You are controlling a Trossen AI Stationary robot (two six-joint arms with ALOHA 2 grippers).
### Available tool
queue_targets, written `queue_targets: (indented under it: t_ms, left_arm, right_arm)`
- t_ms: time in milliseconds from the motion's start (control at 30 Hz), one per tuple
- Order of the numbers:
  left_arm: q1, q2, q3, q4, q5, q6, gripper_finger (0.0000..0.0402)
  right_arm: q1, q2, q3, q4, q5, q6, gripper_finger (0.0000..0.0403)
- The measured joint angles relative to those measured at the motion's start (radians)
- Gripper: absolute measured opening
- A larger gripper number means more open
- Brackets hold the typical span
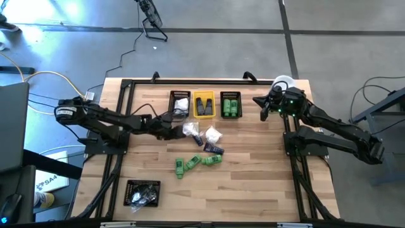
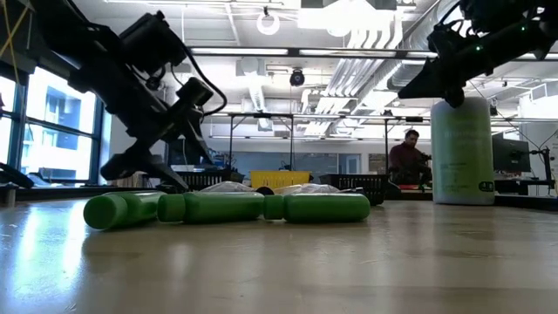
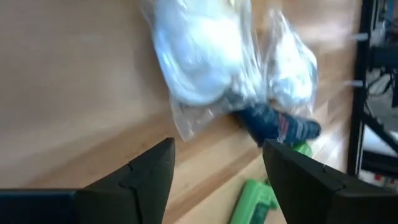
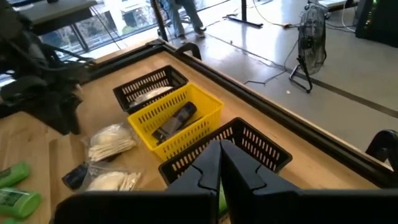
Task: Pick & Place Travel size toiletries
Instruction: Put the cotton pack into the top left black bin
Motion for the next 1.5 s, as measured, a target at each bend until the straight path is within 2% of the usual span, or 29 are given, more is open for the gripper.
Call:
queue_targets:
  t_ms: [367,500,767,1167,1300,1500]
  left_arm:
    - [0.081,0.000,0.000,-0.083,0.013,-0.035,0.0237]
    - [0.082,0.020,0.000,-0.048,-0.035,-0.065,0.0237]
    - [0.081,0.121,0.003,0.043,-0.035,-0.191,0.0237]
    - [0.080,0.141,0.000,0.109,-0.106,-0.188,0.0234]
    - [0.081,0.156,0.000,0.137,-0.101,-0.189,0.0204]
    - [0.081,0.188,0.000,0.173,-0.087,-0.189,0.0127]
  right_arm:
    - [0.000,-0.026,0.000,0.003,-0.002,-0.022,0.0002]
    - [0.000,-0.033,0.000,0.002,0.001,-0.026,0.0002]
    - [0.000,-0.034,0.000,0.000,-0.001,-0.035,0.0002]
    - [0.000,-0.044,0.000,0.000,0.006,-0.052,0.0002]
    - [0.000,-0.044,0.000,0.000,0.006,-0.052,0.0002]
    - [0.000,-0.044,0.000,0.000,0.006,-0.052,0.0002]
